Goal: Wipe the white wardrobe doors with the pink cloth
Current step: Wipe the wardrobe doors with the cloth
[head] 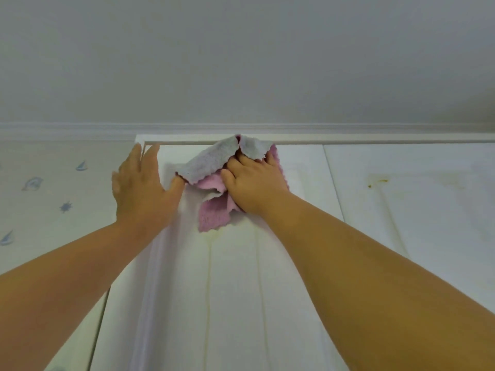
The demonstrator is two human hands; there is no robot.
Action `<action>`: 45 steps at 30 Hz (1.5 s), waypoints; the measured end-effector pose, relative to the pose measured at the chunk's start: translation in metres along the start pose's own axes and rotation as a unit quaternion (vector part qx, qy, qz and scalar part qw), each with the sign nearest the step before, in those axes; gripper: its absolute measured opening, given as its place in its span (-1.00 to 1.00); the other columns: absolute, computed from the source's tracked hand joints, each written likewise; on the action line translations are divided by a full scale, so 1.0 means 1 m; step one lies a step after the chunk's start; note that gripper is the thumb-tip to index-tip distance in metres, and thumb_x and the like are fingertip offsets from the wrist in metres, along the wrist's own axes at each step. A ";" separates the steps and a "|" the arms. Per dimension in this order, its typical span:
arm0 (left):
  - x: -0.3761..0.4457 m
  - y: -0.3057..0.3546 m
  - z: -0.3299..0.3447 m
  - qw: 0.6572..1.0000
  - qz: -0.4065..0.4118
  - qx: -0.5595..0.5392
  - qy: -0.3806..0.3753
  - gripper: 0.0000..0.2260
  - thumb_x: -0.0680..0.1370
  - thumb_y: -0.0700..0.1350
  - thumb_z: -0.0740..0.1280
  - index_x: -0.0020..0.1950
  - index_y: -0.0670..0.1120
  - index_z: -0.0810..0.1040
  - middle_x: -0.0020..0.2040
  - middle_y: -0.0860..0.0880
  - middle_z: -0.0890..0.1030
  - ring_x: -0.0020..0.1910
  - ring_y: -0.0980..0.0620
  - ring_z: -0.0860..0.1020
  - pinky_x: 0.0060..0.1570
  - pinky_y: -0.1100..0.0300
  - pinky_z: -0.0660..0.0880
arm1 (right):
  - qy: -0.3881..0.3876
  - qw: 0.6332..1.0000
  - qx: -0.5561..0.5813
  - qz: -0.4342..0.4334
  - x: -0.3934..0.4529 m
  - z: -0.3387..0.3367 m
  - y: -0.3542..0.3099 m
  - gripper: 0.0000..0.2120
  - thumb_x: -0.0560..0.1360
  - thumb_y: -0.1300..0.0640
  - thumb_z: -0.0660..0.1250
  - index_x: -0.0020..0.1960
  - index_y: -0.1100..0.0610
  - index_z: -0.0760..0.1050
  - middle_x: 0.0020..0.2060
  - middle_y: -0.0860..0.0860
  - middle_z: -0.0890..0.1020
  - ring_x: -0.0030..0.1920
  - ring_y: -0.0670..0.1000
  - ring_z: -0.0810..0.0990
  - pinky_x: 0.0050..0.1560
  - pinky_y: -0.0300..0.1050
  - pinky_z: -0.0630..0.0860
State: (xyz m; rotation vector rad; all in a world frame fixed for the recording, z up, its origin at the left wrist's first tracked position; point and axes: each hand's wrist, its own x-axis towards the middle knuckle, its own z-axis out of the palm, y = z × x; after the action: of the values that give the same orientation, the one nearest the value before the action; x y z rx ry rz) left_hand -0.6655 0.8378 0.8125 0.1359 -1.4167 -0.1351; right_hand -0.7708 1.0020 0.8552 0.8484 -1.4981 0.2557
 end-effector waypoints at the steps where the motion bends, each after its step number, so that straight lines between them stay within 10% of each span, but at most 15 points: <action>1: -0.001 0.002 0.002 1.000 0.007 0.008 -0.015 -0.41 0.61 0.05 0.24 0.60 -0.04 0.15 0.63 -0.13 0.05 0.60 -0.13 0.02 0.55 -0.17 -0.08 | 0.007 1.000 0.001 0.017 -0.008 -0.002 0.012 -0.54 0.68 -0.05 -0.08 0.54 -0.03 0.26 0.53 -0.05 0.32 0.55 0.03 0.21 0.56 0.17 -0.12; 14: -0.006 0.044 0.016 0.997 0.078 0.016 -0.019 -0.41 0.52 0.09 0.01 0.54 -0.05 0.27 0.61 -0.10 0.12 0.59 -0.13 0.06 0.53 -0.19 -0.14 | 0.046 0.986 0.093 0.134 -0.083 -0.008 0.051 -0.58 0.63 -0.08 -0.03 0.33 -0.03 0.48 0.26 -0.05 0.57 0.38 0.10 0.41 0.50 0.17 0.08; 19: -0.010 0.036 0.013 0.996 0.075 0.031 -0.029 -0.41 0.52 0.09 0.00 0.53 -0.07 0.28 0.58 -0.13 0.20 0.57 -0.13 0.11 0.53 -0.21 -0.11 | 0.080 0.983 0.138 0.096 -0.159 -0.007 0.046 -0.74 0.49 0.02 0.11 -0.01 0.03 0.54 -0.19 -0.08 0.62 0.01 0.09 0.58 0.35 0.16 0.29; 23: -0.011 0.037 0.015 0.989 0.091 0.076 -0.085 -0.38 0.52 0.12 -0.07 0.55 -0.06 0.26 0.56 -0.08 0.26 0.57 -0.11 0.12 0.52 -0.25 -0.14 | 0.066 0.991 0.096 0.067 -0.149 -0.006 0.057 -0.56 0.51 0.01 0.04 0.21 0.11 0.57 0.05 -0.03 0.66 0.17 0.15 0.57 0.31 0.24 0.39; 28: -0.005 0.056 0.026 0.972 0.133 0.123 -0.149 -0.35 0.52 0.18 -0.18 0.58 0.03 0.23 0.61 -0.02 0.18 0.60 -0.04 0.07 0.53 -0.21 -0.17 | 0.014 0.981 0.113 0.156 -0.088 -0.024 0.076 -0.42 0.58 -0.15 -0.01 0.57 -0.03 0.22 0.53 0.02 0.30 0.54 0.15 0.19 0.54 0.26 0.04; 35: -0.008 0.072 0.033 0.981 0.124 0.083 -0.123 -0.31 0.49 0.20 -0.19 0.49 0.00 0.38 0.52 -0.08 0.32 0.52 -0.16 0.21 0.51 -0.24 -0.07 | 0.069 0.956 0.212 0.191 -0.102 -0.020 0.087 -0.74 0.54 0.02 0.21 0.20 0.03 0.49 0.08 0.03 0.61 0.17 0.15 0.52 0.32 0.20 0.39; 45: -0.004 0.075 0.034 0.979 0.127 0.100 -0.127 -0.34 0.48 0.19 -0.19 0.36 0.00 0.49 0.30 -0.08 0.48 0.37 -0.22 0.37 0.46 -0.31 0.08 | 0.019 0.980 0.112 0.165 -0.112 -0.021 0.076 -0.50 0.59 0.05 0.10 0.52 -0.03 0.28 0.51 -0.04 0.32 0.51 0.10 0.22 0.54 0.16 0.06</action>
State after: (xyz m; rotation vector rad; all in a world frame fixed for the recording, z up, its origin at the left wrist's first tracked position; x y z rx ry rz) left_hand -0.6987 0.9123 0.8267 0.1043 -1.6879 0.2103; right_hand -0.8154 1.1065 0.7793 0.7632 -1.5906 0.6937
